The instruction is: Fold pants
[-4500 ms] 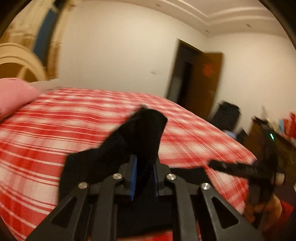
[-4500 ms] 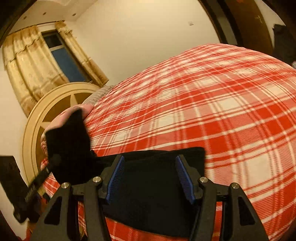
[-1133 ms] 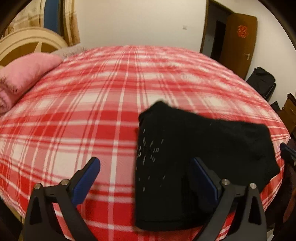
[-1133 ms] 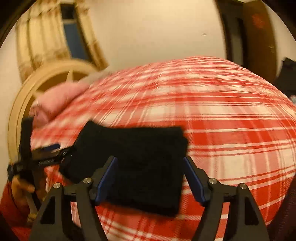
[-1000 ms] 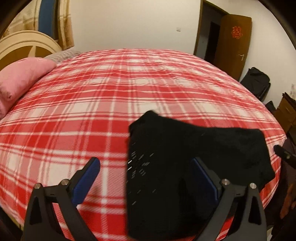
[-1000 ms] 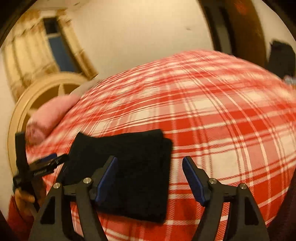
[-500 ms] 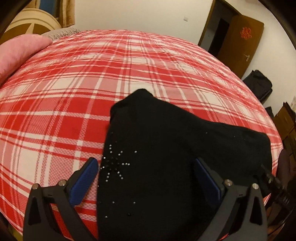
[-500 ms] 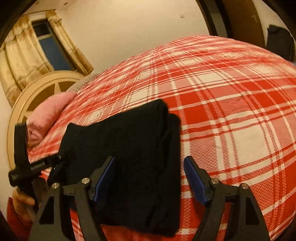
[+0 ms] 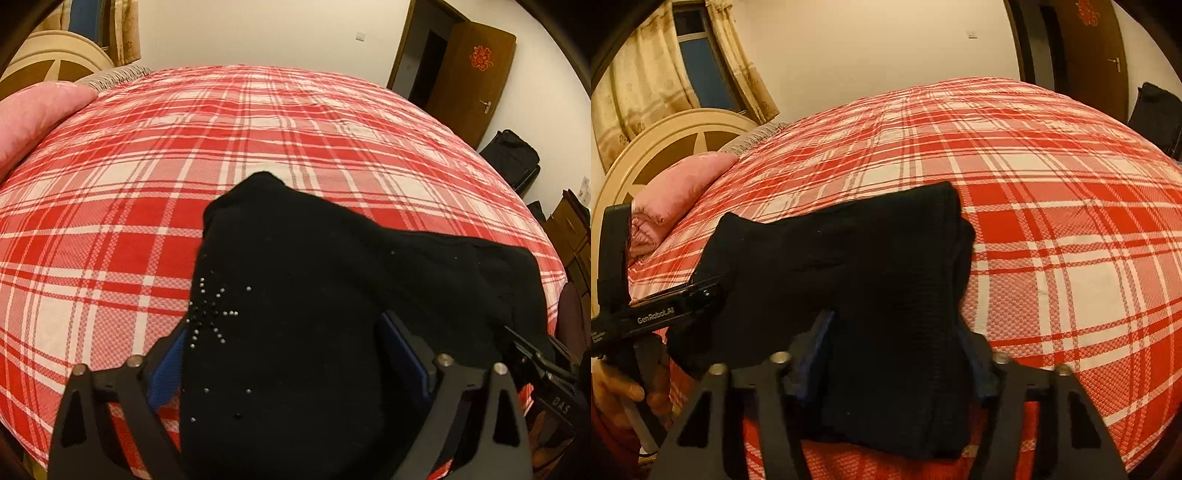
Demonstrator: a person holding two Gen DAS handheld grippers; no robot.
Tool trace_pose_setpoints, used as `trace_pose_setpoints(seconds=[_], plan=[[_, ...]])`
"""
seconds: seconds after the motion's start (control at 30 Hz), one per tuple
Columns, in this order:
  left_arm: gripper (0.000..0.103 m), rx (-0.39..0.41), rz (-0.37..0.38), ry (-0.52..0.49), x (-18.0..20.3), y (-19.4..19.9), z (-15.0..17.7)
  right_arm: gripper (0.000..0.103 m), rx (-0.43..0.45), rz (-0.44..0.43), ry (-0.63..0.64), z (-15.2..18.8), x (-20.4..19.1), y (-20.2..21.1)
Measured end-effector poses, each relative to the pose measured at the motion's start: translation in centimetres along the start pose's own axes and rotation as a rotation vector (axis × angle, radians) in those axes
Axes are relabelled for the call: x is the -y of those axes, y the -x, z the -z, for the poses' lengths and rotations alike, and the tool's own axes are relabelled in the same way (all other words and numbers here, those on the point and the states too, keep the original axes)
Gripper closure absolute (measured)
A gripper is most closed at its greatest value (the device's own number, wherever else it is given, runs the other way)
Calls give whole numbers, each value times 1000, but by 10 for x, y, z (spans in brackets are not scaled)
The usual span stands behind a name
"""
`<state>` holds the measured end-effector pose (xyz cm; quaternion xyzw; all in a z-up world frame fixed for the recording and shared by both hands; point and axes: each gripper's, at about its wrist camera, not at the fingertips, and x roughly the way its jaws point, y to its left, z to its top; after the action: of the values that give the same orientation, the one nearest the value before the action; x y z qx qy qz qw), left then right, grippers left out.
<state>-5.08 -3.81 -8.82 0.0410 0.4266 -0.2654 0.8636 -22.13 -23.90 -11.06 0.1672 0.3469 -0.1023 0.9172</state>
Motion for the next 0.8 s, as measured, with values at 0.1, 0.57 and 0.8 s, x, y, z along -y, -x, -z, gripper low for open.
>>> trace_pose_setpoints(seconds=[0.1,0.57,0.8], plan=[[20,3,1,-17,3,3,0,61,0,-1,20,1,-5,2],[61,22,11,-39,15,14,1,66,13,44,53,1,-14,7],[60,16,-6,-24,17,14,2,66,22,56,83,2,-16,9]])
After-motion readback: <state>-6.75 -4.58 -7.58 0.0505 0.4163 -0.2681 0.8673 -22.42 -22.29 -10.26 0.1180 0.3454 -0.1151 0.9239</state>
